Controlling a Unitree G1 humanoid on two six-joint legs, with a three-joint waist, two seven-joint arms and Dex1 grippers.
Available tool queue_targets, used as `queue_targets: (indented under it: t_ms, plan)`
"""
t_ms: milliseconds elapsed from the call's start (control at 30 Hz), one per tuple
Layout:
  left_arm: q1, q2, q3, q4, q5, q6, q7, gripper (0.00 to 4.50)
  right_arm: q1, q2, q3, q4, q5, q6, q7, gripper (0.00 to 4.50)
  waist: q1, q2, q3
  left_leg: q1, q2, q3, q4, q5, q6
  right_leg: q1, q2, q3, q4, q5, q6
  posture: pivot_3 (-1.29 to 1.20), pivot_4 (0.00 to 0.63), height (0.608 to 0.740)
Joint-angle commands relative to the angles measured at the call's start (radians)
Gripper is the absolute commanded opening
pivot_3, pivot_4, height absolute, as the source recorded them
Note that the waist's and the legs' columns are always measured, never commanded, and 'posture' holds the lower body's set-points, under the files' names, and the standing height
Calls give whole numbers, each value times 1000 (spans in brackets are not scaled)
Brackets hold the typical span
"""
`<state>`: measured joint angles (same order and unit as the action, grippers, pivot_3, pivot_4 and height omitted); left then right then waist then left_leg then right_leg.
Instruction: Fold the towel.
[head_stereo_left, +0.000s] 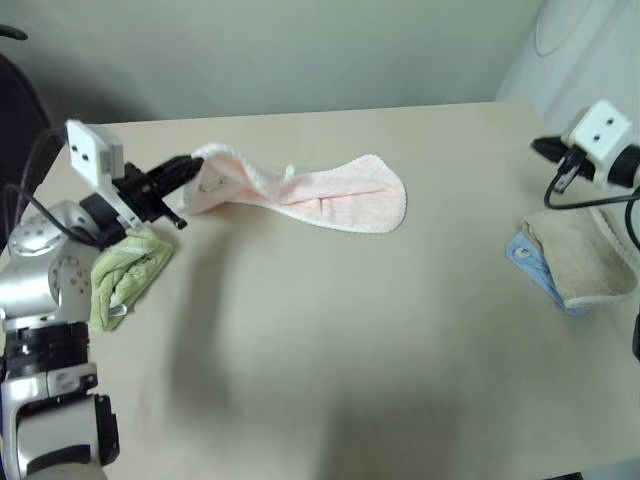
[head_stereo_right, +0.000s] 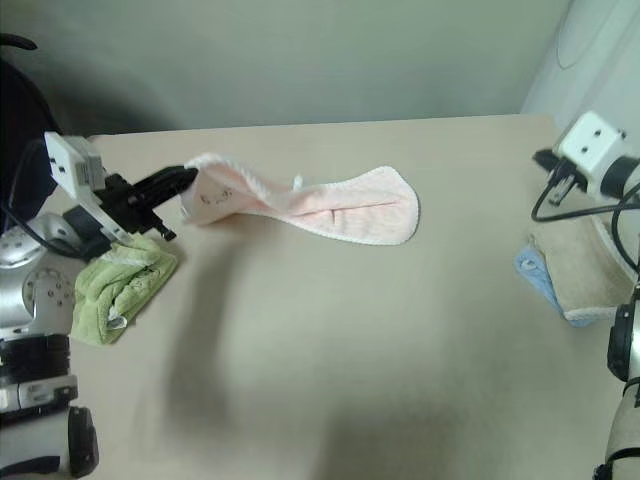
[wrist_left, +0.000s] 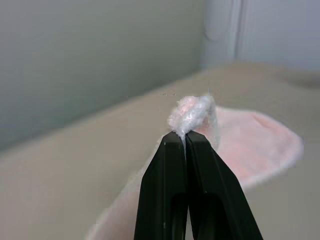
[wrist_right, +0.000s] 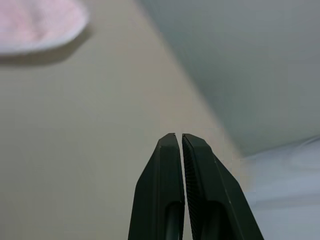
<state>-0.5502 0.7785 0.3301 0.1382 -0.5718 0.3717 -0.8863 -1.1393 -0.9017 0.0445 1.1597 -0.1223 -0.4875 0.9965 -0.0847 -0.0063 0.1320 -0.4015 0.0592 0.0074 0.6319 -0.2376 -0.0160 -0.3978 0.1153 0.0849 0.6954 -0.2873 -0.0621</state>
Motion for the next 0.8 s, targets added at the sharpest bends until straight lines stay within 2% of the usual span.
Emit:
queue_targets:
  t_ms: [33, 200, 267, 333, 500, 633, 800]
  plan:
    - [25, -10, 25, -140, -42, 32, 32, 0, 84, 62, -29, -108, 69, 19, 41, 231, -1, 0, 0, 1, 0, 0, 2, 0, 0, 0, 0, 0, 3, -1, 1, 0, 150, 740]
    - [20, -36, 11, -133, -30, 63, 77, 0, 123, 170, -29, -159, 87, 118, 20, 231, -1, 0, 0, 6, 0, -3, -2, -2, 5, 0, 2, 0, 3, -1, 2, 0, 150, 740]
    - [19, -47, 3, -134, -30, 66, 79, 0, 78, 238, -47, -126, 107, 224, -17, 371, -1, 0, 0, 10, 0, -3, -2, -4, 10, 1, 2, 0, 7, -1, 2, 0, 150, 740]
    - [21, -60, -7, -139, -25, 66, 85, 0, 30, 301, -63, -90, 126, 336, -50, 819, -3, -1, 0, 13, 0, -3, -1, -6, 13, 2, 2, 1, 12, 0, 0, 0, 150, 740]
    - [18, -77, -17, -156, -24, 73, 107, 0, -44, 418, -82, -50, 153, 498, -78, 2453, -6, -1, 0, 18, 0, -3, 2, -6, 12, 5, 2, 2, 17, 1, -1, 0, 150, 740]
    - [24, -87, -1, -165, -35, 80, 131, 0, -102, 499, -108, 15, 177, 632, -120, 3826, -5, -1, 0, 18, 0, -3, 7, -1, 4, 4, 2, 2, 17, 1, -1, 0, 150, 740]
    - [43, -99, 17, -191, -55, 93, 160, 0, -141, 565, -146, 93, 188, 714, -259, 3826, -6, -1, 0, 17, 0, -3, 6, -1, 4, 4, 2, 2, 17, 1, -1, 0, 150, 740]
